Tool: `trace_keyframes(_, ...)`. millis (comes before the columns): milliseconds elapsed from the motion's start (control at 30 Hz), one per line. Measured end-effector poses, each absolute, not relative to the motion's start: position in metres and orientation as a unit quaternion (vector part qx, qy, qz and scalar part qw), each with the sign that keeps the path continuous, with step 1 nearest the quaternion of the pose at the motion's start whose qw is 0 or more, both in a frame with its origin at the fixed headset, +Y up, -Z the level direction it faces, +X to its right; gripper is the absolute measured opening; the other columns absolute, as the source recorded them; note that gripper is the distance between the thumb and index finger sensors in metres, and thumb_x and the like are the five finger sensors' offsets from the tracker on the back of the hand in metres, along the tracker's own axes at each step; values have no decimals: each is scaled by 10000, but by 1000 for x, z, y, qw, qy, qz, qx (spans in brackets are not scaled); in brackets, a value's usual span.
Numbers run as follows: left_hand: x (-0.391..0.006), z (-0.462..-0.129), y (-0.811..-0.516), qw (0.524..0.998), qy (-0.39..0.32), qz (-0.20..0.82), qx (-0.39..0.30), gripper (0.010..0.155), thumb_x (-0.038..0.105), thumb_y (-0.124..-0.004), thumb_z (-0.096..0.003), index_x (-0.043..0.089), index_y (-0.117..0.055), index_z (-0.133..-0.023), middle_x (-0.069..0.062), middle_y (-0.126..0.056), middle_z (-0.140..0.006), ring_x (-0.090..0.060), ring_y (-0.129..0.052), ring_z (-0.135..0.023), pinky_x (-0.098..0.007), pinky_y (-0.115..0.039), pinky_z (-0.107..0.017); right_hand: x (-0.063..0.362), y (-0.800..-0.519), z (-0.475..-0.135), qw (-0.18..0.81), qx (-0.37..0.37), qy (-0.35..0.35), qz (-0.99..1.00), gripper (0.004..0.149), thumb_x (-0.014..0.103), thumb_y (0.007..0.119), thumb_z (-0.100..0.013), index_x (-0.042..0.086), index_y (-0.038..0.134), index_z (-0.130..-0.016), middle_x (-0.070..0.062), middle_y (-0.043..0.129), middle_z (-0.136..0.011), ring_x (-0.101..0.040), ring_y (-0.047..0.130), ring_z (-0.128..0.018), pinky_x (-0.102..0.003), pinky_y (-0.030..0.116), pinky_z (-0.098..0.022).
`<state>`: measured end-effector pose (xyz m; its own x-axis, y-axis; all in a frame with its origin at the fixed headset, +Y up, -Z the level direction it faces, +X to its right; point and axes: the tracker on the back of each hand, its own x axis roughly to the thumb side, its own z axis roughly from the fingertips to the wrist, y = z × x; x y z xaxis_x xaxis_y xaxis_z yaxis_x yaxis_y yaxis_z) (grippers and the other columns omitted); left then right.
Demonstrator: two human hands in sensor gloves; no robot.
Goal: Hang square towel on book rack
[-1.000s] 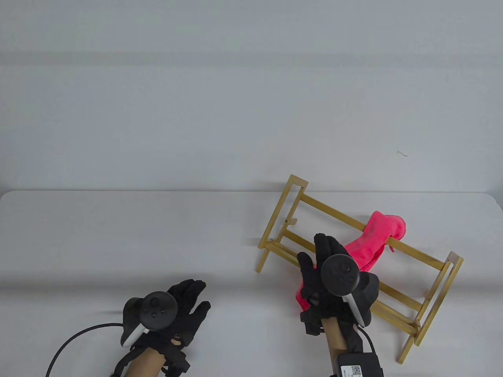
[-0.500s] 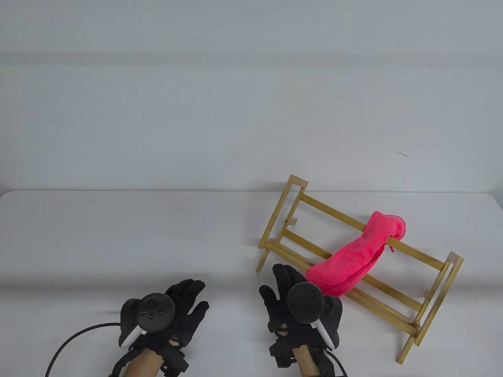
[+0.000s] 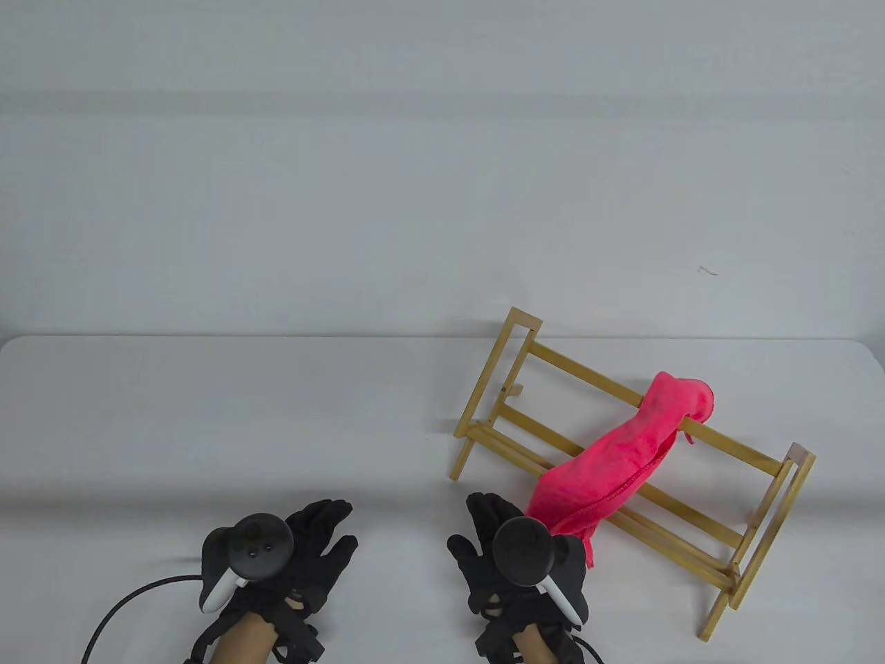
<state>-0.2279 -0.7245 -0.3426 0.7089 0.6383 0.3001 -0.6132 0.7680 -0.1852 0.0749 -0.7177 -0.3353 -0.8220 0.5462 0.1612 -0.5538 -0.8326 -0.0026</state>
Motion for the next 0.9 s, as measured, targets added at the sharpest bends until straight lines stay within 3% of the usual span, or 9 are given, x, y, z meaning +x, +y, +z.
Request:
trace_keyframes(433,-233,-347,-742,934,-151,309,-95,630,437,-685,-562,106,-487,-1060,-211,-463,-1061,-477,-507,-965,-605,-523,-683,65,-742,-344,251,89,52,962,701,501,700,-456,225,387,-1019,-53,418,-1055,-330,508,-1006,-555,388,-742)
trace_keyframes(900,-233,-348,-749,935,-140,300,-130,629,437,-682,-563,102,-489,-1059,-214,-453,-1063,-481,-497,-967,-608,-513,-686,64,-745,-344,239,86,77,964,705,501,697,-459,225,376,-1022,-54,418,-1057,-330,510,-1007,-557,388,-741)
